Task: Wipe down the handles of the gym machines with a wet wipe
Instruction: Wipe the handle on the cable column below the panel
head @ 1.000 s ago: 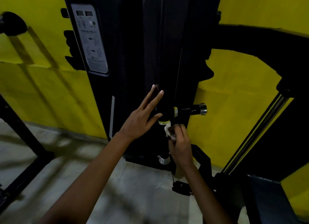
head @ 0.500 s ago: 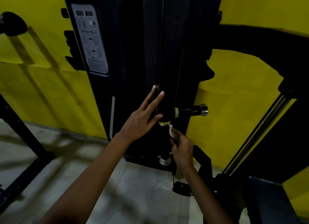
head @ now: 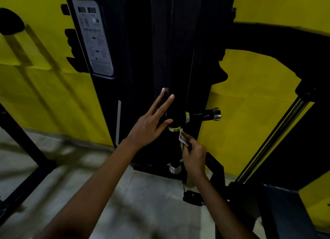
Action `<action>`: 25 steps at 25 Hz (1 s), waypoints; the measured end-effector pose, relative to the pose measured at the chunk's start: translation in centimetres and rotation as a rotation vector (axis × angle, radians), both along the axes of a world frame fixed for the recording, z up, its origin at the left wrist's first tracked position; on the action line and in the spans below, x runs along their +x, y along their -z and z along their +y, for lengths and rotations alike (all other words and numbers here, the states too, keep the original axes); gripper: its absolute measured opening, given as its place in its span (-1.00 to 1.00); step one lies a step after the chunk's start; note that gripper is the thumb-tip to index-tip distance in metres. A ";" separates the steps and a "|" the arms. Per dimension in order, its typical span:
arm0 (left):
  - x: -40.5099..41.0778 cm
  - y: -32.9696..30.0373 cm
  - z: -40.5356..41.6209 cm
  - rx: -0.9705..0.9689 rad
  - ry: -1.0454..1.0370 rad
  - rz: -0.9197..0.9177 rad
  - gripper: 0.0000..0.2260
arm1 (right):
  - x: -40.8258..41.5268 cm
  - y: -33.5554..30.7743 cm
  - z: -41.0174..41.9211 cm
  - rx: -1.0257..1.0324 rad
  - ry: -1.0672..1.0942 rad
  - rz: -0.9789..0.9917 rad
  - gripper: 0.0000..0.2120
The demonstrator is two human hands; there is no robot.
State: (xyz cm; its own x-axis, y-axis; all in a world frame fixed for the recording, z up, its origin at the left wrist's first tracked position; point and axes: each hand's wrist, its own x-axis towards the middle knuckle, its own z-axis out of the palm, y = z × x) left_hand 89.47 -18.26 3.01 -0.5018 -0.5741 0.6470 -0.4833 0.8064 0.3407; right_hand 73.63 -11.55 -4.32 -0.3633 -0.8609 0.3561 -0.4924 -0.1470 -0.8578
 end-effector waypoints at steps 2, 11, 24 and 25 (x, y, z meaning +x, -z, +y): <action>0.0 0.0 0.0 -0.010 -0.004 0.003 -0.36 | 0.1 0.5 0.6 -0.023 0.002 0.007 -0.65; -0.2 0.1 0.2 -0.005 -0.004 0.010 -0.36 | 0.1 1.8 1.0 0.043 0.048 -0.008 -0.68; -0.1 0.2 0.2 -0.004 -0.018 0.002 -0.35 | -0.5 4.0 2.4 0.088 0.017 0.060 -0.73; -0.2 0.2 0.2 -0.007 -0.014 -0.001 -0.35 | -0.5 4.1 2.2 0.077 0.020 0.043 -0.73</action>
